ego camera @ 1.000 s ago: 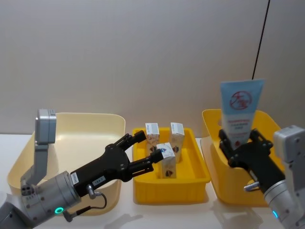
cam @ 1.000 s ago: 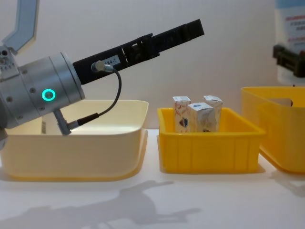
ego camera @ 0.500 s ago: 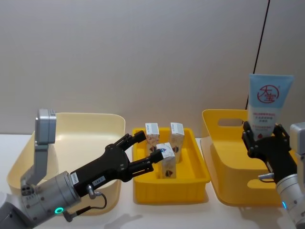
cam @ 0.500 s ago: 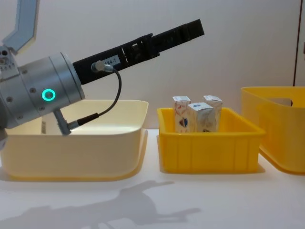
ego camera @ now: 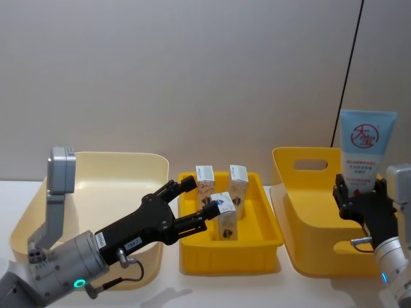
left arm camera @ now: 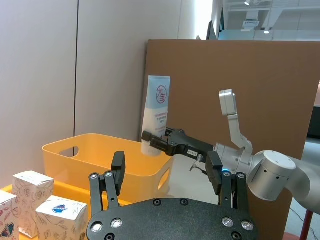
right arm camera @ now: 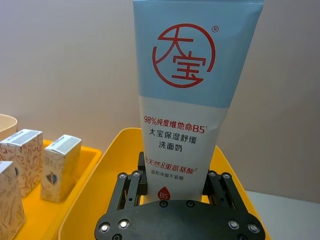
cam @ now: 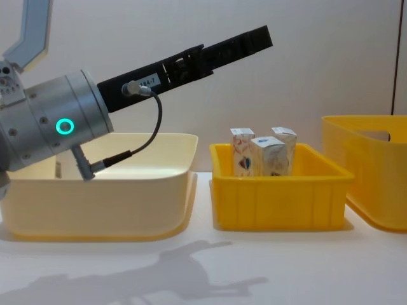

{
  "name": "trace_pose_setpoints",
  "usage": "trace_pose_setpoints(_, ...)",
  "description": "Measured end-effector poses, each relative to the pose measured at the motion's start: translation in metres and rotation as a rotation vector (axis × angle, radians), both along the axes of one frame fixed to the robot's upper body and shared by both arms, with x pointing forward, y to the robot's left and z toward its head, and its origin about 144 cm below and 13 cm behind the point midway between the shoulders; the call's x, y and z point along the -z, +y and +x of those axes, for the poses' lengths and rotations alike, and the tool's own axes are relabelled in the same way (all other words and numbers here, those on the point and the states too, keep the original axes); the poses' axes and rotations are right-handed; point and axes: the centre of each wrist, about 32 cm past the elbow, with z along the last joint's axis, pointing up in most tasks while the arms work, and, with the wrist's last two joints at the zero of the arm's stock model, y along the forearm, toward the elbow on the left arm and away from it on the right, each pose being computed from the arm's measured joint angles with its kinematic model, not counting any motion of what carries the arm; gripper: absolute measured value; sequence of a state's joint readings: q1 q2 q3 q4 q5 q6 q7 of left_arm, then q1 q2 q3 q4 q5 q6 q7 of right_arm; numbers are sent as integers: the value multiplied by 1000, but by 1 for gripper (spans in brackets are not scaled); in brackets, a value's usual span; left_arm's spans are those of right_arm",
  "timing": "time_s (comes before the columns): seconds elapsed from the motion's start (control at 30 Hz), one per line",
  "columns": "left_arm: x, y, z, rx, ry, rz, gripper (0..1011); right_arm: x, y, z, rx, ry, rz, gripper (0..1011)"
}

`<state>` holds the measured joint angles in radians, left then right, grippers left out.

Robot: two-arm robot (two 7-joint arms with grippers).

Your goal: Bimanual collaborative sorting of washing and personal care products

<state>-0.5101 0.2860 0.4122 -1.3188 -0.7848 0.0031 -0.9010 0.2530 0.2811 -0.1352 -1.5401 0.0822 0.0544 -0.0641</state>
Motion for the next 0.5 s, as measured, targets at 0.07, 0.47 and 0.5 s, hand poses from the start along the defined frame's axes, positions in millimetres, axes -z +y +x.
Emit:
trace_pose_setpoints(0.07,0,0,0,0,0,0,1000,0,1,0,4,10,0,549)
trace_pose_setpoints(0.47,0,0,0,0,0,0,1000,0,8,6,28,78,6,549)
trace_pose_setpoints(0.5,0,0,0,0,0,0,1000,0,10,7,30,86,7,547)
